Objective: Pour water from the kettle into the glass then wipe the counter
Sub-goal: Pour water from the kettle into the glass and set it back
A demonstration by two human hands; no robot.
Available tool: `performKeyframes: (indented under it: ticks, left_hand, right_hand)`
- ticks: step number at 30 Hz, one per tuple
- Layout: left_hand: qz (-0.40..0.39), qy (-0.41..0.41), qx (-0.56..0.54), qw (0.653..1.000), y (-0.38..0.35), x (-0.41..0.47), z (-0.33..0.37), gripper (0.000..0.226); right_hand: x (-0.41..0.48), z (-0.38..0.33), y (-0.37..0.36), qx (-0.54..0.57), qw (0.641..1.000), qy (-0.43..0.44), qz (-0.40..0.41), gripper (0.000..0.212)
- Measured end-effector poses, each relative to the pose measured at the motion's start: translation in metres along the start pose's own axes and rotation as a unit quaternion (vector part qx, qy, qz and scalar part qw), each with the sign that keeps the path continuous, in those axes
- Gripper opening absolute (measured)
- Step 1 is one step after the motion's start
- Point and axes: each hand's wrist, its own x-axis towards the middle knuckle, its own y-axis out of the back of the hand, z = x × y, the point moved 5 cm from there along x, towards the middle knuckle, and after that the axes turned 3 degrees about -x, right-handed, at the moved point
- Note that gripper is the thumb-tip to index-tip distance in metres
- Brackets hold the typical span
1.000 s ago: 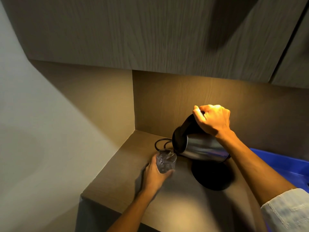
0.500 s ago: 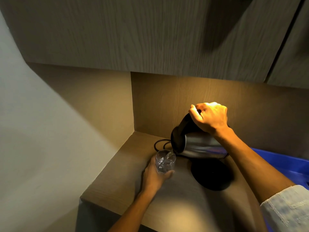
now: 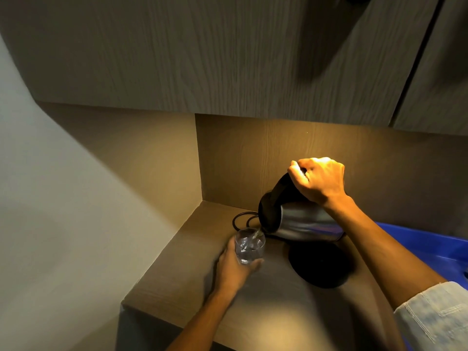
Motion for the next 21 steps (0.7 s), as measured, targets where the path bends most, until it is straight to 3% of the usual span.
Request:
performKeyframes:
  ticks: [5,12,14,18,21]
  left_hand:
    - [0.009,-0.005,0.007,1.0,0.001,0.0,0.001,0.098]
    - [0.013,-0.005,0.028,1.0,0.002,0.0,0.003,0.096]
    - [0.017,-0.002,0.034,0.999,0.002,0.001,0.003,0.095]
    - [0.007,0.012,0.063,0.998,0.004,0.004,0.001,0.103]
    - [0.008,0.01,0.068,0.998,0.005,0.006,-0.001,0.105]
  right_hand:
    - [-0.011,0.019,-0.007,0.028,0.997,-0.064,-0.009,0.058]
    - [-0.038,0.07,-0.014,0.105,0.955,-0.278,-0.006,0.05]
    - [-0.05,0.087,-0.018,0.156,0.929,-0.336,0.016,0.047]
    - [-0.091,0.125,-0.026,0.243,0.84,-0.481,0.063,0.056]
    - [-0.125,0.142,-0.03,0.26,0.766,-0.585,0.059,0.043]
